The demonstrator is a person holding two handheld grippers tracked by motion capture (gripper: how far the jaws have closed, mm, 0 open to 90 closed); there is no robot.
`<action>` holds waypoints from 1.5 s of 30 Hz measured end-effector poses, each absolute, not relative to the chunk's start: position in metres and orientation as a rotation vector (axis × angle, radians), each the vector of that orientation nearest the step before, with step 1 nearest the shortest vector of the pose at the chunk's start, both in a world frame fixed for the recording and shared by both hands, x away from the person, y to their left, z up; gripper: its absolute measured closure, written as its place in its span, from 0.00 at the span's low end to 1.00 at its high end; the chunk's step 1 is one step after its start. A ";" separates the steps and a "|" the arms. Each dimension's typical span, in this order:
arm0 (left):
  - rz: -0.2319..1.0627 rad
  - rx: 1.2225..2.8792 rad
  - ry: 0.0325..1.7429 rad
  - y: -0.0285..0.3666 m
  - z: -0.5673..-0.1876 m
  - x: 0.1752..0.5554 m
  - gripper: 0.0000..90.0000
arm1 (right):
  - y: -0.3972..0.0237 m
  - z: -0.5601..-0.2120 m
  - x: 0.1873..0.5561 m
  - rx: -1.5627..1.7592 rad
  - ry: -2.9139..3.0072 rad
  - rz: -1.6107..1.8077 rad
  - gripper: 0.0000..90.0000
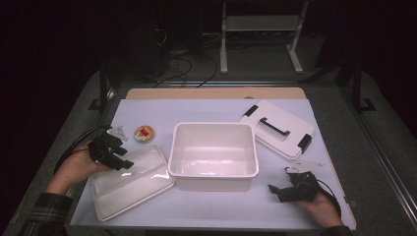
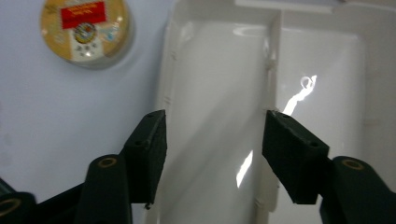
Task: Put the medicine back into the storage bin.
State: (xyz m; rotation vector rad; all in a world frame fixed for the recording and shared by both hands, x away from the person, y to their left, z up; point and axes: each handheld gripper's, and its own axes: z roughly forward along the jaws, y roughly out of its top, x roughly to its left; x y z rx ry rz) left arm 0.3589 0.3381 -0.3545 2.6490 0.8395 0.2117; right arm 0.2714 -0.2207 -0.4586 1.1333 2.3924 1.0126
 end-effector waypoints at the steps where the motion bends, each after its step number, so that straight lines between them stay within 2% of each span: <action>1: 0.213 2.650 0.850 0.337 -0.353 0.363 0.40 | -0.221 -0.459 0.271 1.133 2.392 1.013 0.11; 18: 0.250 2.632 0.983 0.315 -0.337 0.425 0.18 | -0.221 -0.459 0.271 1.135 2.393 1.014 0.11; 26: 0.268 2.604 1.075 0.311 -0.351 0.456 0.08 | -0.221 -0.459 0.271 1.138 2.394 1.014 0.11; 35: 0.229 2.610 1.190 0.306 -0.379 0.482 0.03 | -0.221 -0.459 0.272 1.135 2.394 1.014 0.11; 45: 0.196 2.630 1.235 0.302 -0.402 0.495 0.03 | -0.221 -0.459 0.272 1.133 2.394 1.014 0.11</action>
